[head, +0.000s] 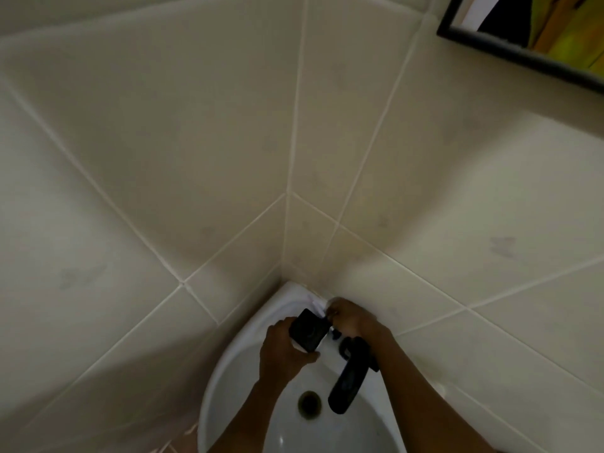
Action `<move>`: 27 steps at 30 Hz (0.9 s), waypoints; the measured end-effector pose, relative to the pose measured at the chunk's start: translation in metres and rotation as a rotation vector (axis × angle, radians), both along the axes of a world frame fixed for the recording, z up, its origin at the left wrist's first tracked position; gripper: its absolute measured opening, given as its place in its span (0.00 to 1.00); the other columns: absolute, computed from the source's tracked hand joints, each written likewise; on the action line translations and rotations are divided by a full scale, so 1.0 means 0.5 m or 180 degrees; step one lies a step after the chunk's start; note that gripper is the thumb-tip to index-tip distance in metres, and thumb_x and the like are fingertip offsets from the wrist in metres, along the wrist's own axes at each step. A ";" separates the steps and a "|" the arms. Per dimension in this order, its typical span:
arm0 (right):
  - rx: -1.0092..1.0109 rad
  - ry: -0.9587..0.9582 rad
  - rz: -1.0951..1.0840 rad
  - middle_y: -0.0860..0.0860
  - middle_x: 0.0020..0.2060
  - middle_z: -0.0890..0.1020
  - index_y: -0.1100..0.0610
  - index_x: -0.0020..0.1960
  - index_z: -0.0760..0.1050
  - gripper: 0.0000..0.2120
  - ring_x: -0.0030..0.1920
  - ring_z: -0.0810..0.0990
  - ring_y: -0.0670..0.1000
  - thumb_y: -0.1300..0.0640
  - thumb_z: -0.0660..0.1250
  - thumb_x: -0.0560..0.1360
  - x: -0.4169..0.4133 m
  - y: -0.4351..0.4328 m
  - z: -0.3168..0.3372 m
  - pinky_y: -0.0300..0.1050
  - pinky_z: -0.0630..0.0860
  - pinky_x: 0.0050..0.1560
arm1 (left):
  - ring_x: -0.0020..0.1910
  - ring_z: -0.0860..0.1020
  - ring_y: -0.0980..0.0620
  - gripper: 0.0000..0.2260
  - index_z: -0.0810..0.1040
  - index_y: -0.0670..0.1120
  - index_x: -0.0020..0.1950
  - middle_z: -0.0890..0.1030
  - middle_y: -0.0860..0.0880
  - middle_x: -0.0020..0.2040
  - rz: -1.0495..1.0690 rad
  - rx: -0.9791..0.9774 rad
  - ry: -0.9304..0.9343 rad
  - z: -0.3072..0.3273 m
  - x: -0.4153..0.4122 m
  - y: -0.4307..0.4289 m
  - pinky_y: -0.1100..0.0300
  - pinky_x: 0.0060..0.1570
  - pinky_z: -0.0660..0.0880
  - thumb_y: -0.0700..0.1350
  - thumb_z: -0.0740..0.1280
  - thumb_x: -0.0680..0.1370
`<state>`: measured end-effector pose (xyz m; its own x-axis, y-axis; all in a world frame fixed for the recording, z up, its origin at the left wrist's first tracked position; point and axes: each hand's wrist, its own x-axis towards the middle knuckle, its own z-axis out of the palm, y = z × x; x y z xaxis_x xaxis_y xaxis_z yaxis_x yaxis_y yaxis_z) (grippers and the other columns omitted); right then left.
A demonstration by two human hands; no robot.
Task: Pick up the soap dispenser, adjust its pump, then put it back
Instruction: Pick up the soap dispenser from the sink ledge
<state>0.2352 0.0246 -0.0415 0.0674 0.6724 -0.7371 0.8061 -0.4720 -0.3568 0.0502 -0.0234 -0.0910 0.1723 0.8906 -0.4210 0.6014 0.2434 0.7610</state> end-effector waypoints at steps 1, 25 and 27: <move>0.0005 0.0022 -0.0041 0.60 0.36 0.75 0.60 0.35 0.70 0.09 0.38 0.75 0.54 0.65 0.63 0.74 -0.002 -0.001 0.002 0.48 0.71 0.40 | 0.55 0.81 0.51 0.35 0.81 0.50 0.55 0.85 0.52 0.53 0.0028 0.0019 -0.0017 0.000 0.000 -0.002 0.49 0.53 0.82 0.62 0.79 0.51; 0.1376 -0.0595 -0.0204 0.58 0.46 0.83 0.61 0.48 0.78 0.13 0.48 0.83 0.60 0.51 0.66 0.77 -0.035 -0.074 0.126 0.46 0.75 0.42 | 0.58 0.78 0.52 0.37 0.76 0.46 0.68 0.79 0.52 0.60 -0.1139 0.0037 -0.0247 0.008 -0.029 0.069 0.58 0.57 0.76 0.42 0.85 0.61; 0.1464 -0.0654 -0.0118 0.55 0.42 0.81 0.57 0.42 0.75 0.09 0.45 0.83 0.60 0.52 0.66 0.75 -0.030 -0.083 0.147 0.47 0.75 0.41 | 0.55 0.80 0.53 0.35 0.80 0.48 0.63 0.83 0.52 0.57 -0.1049 0.0124 -0.0263 0.005 -0.030 0.076 0.61 0.53 0.77 0.45 0.86 0.58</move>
<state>0.2200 -0.0167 0.0322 0.2100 0.9188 -0.3342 0.8673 -0.3329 -0.3701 0.0354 0.0146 -0.0884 0.4857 0.7964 -0.3603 0.5787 0.0159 0.8154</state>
